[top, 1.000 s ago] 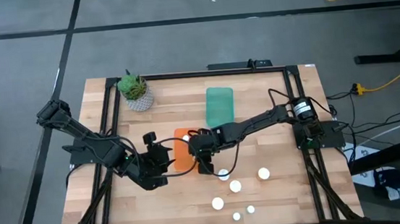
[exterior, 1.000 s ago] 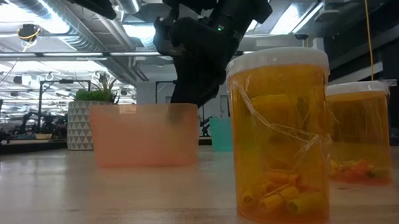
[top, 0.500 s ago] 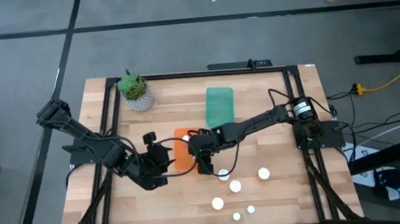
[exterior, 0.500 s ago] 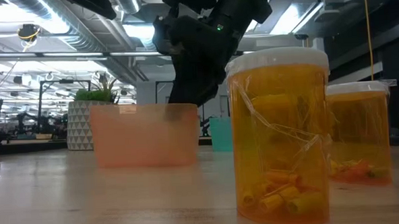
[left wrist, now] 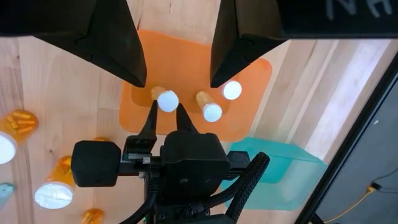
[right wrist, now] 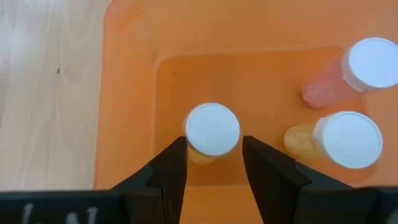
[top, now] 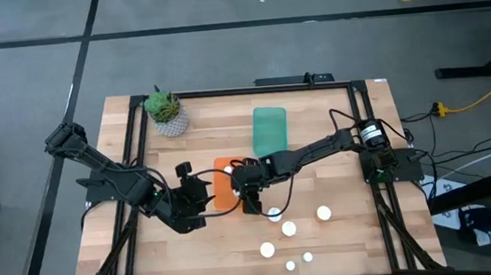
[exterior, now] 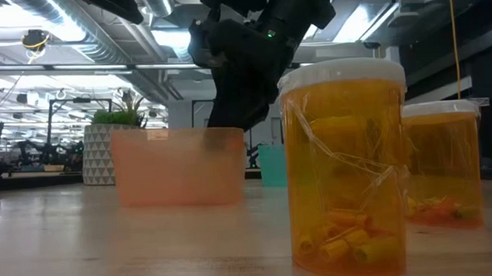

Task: Pick and place medicine bottles into bin by pill shape (circle, oval)
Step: Put the small yellow pill bottle into the orange bin, then put the large orange pill bottle into the blue bin

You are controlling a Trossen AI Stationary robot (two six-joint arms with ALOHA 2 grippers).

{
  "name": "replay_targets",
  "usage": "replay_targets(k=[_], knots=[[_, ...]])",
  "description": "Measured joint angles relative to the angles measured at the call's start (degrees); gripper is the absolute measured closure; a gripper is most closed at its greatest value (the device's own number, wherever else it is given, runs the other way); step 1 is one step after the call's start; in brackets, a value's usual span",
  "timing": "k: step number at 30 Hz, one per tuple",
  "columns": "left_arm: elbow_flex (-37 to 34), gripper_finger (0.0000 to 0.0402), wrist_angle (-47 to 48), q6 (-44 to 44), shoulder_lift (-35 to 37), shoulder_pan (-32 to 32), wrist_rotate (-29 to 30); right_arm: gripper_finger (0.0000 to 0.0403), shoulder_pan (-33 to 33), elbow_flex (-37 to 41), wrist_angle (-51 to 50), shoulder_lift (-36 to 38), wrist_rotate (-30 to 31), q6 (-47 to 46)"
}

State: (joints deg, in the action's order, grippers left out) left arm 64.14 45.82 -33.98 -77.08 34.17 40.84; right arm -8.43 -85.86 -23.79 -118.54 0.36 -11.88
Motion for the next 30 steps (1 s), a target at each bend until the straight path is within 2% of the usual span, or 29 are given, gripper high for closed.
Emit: replay_targets(k=[20,30], knots=[[0.00,0.0231,0.01,0.02,0.00,-0.01,0.00,0.0248,-0.63,-0.07,-0.11,0.09,-1.95,-0.04],[0.00,0.0231,0.01,0.03,0.00,0.01,-0.02,0.0248,-0.94,-2.96,-2.17,0.13,-1.95,0.04]])
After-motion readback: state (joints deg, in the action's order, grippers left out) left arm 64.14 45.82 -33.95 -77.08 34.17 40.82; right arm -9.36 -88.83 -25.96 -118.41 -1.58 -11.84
